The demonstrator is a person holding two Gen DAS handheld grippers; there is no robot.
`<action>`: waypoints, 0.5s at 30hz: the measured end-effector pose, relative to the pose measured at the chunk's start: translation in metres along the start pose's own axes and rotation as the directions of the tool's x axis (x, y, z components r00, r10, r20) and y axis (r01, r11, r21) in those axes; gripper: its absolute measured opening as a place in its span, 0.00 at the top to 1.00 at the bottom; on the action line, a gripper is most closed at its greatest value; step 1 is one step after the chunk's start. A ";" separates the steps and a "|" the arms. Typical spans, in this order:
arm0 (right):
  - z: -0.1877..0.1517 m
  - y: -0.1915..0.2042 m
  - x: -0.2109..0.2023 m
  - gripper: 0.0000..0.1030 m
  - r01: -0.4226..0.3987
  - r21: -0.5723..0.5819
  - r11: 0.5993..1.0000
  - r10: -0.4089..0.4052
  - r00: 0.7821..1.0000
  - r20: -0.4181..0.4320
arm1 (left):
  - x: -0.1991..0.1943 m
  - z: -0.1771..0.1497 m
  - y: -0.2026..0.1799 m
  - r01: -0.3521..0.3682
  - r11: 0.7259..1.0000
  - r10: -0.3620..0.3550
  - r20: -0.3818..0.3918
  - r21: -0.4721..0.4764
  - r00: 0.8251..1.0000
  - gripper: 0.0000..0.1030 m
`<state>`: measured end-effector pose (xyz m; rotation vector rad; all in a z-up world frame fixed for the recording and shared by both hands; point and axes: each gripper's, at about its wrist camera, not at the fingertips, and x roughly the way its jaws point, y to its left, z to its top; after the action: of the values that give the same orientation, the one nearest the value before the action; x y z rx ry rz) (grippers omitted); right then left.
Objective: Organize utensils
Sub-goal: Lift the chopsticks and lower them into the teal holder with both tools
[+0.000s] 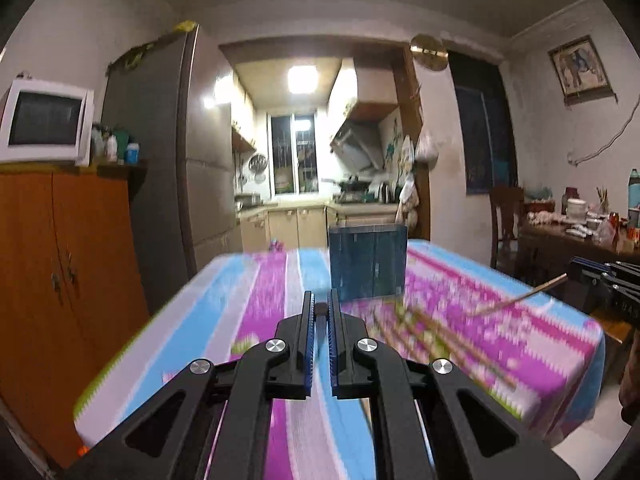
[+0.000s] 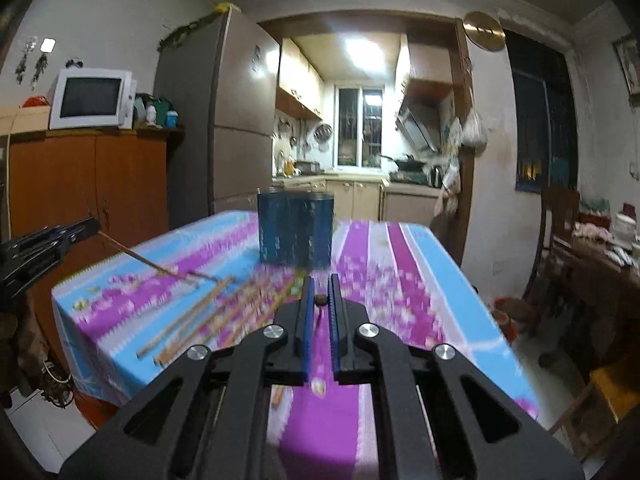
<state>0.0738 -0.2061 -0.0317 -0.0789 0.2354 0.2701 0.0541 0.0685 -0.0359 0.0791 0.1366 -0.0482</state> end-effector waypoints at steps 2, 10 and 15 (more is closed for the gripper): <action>0.015 -0.003 0.001 0.95 -0.008 -0.013 1.000 0.009 1.000 0.016 | 0.007 0.020 -0.001 0.014 1.000 -0.014 0.021 0.014 1.000 0.93; 0.079 -0.019 0.041 0.95 -0.078 -0.026 0.997 0.078 0.997 -0.020 | 0.054 0.082 -0.005 0.066 0.997 -0.066 0.005 0.026 0.998 0.93; 0.106 -0.028 0.073 0.95 -0.108 -0.016 0.994 0.107 0.991 -0.077 | 0.079 0.110 0.002 0.083 0.996 -0.083 -0.035 0.012 0.996 0.93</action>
<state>0.1730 -0.2031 0.0550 -0.0968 0.3127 0.3772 0.1467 0.0579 0.0624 0.0877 0.1738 -0.1306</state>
